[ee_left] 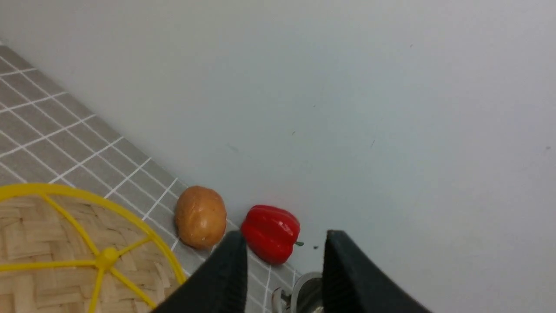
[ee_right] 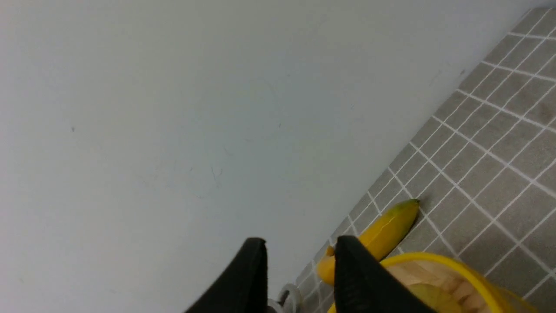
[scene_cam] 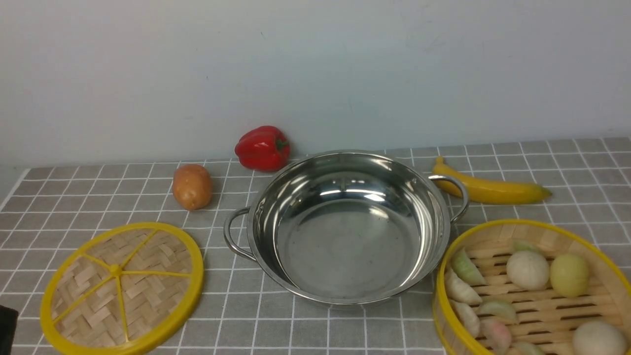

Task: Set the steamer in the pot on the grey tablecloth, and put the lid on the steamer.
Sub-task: 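Reach for and grasp the rim of the bamboo steamer holding the buns with the right gripper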

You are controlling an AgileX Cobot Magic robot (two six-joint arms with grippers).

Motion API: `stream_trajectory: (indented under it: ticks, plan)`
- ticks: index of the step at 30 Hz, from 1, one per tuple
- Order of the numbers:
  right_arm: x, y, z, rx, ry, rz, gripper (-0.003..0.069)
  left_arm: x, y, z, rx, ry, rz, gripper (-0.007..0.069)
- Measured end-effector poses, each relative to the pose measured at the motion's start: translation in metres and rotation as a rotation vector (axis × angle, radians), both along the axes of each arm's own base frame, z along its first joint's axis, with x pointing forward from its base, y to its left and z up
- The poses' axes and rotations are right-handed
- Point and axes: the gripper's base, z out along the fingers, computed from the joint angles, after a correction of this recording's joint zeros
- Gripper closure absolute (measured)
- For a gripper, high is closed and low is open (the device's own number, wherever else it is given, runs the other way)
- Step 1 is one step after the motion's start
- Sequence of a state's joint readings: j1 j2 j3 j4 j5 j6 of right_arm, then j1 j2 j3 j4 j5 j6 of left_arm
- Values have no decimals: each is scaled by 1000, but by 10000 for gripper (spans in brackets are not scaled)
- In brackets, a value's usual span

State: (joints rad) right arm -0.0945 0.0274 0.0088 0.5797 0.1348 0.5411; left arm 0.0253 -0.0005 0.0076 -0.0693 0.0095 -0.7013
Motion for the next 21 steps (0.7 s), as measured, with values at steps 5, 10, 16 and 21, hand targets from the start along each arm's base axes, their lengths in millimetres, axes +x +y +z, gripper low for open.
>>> stream_trajectory:
  ticks: [5,10,16,21]
  plan:
    - [-3,-11,18,277,-191,-94,419,-9,2,32,10,-374,22,382]
    - [-19,-14,79,23,-414,-166,419,-12,0,50,107,-409,31,382]
    - [-15,-1,154,-561,-284,-121,419,11,0,68,319,-50,31,382]
    - [20,-5,175,-754,146,-9,419,43,5,77,392,291,20,382]
